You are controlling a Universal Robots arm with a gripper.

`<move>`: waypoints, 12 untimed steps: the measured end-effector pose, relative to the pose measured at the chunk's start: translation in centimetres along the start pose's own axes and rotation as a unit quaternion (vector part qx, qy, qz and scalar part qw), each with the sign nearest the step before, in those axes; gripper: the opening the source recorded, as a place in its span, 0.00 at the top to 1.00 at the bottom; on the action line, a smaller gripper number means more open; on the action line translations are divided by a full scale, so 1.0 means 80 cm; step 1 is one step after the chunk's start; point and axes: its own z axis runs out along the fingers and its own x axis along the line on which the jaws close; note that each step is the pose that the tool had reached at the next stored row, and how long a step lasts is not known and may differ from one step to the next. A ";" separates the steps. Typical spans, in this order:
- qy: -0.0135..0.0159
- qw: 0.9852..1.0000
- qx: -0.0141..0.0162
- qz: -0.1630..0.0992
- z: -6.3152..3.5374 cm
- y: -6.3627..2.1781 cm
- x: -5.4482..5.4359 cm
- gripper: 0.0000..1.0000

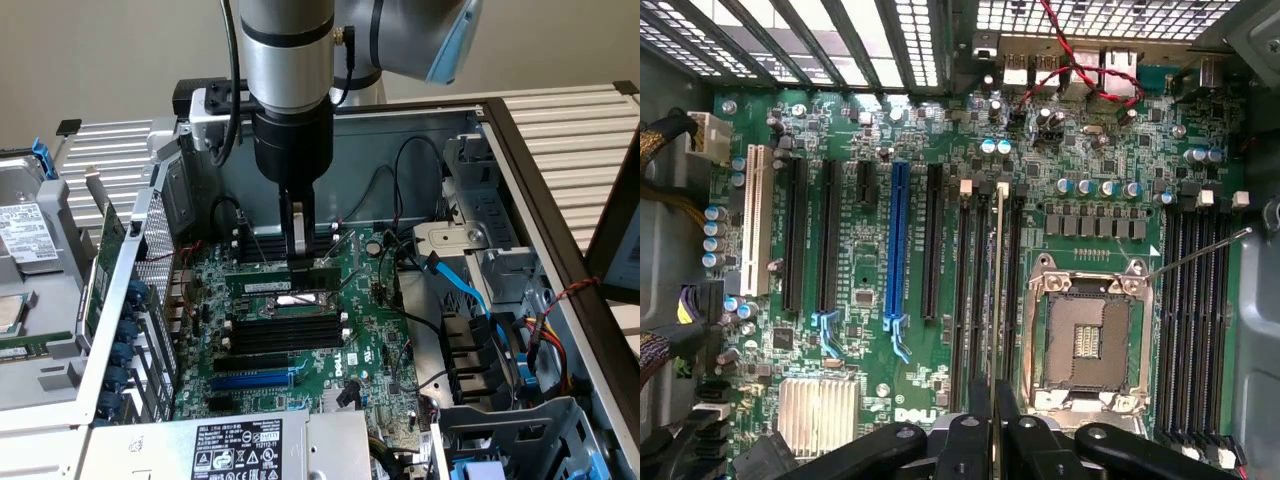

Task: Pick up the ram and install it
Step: 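Insert the ram into the slot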

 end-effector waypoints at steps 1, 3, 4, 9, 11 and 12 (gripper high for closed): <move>0.000 1.000 0.000 0.000 0.002 0.000 0.000 0.86; 0.000 1.000 0.000 0.000 0.007 0.000 0.000 0.86; 0.000 1.000 0.000 0.000 0.009 0.000 0.000 0.86; 0.001 1.000 0.000 0.001 0.020 0.000 0.001 0.86; 0.001 1.000 0.000 0.001 0.024 0.000 0.001 0.86; 0.001 1.000 0.000 0.001 0.025 0.000 0.002 0.86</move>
